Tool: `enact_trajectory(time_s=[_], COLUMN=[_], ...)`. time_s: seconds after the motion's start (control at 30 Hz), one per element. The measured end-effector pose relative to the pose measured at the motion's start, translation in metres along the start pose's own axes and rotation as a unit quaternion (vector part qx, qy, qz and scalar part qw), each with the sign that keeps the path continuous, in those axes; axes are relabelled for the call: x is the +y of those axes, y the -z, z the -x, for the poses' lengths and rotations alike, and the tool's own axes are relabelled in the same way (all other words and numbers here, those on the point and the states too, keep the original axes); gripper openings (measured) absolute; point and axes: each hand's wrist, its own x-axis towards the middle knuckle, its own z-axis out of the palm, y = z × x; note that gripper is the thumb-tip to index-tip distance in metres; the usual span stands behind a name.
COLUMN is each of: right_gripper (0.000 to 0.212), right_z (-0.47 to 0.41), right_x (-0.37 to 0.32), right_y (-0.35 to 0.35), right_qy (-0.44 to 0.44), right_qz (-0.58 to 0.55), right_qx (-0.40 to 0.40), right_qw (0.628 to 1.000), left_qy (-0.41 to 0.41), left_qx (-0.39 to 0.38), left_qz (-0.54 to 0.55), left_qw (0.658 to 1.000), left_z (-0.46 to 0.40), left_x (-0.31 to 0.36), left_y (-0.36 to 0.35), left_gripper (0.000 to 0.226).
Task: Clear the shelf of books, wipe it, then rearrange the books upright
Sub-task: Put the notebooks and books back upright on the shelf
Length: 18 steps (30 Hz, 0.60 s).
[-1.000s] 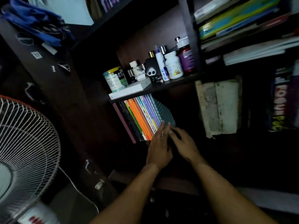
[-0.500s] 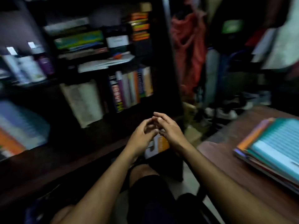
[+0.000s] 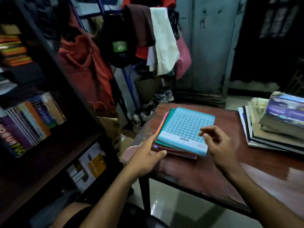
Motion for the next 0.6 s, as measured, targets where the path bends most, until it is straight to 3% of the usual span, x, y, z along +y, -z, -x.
enact_trajectory(time_s=[0.07, 0.2, 0.3, 0.4, 0.6], right_gripper=[0.024, 0.037, 0.043, 0.061, 0.05], right_z=[-0.005, -0.018, -0.024, -0.025, -0.034], right_x=[0.028, 0.067, 0.073, 0.077, 0.074], right_y=[0.012, -0.003, -0.018, -0.024, -0.031], right_qy=[-0.051, -0.207, -0.223, -0.229, -0.235], right_qz=[0.014, -0.048, -0.061, -0.054, -0.064], right_qx=[0.077, 0.028, 0.018, 0.02, 0.018], right_qw=[0.996, 0.977, 0.973, 0.972, 0.97], left_qy=[0.007, 0.026, 0.042, 0.042, 0.084], left_qx=[0.019, 0.068, 0.064, 0.039, 0.077], left_qz=[-0.017, -0.025, 0.001, -0.048, -0.155], left_qw=[1.0, 0.997, 0.997, 0.997, 0.981], left_z=[0.003, -0.007, -0.028, -0.049, -0.078], left_x=[-0.003, -0.002, 0.002, 0.002, 0.023], left_y=[0.0, 0.001, -0.003, -0.01, -0.023], left_gripper=[0.049, 0.061, 0.07, 0.057, 0.046])
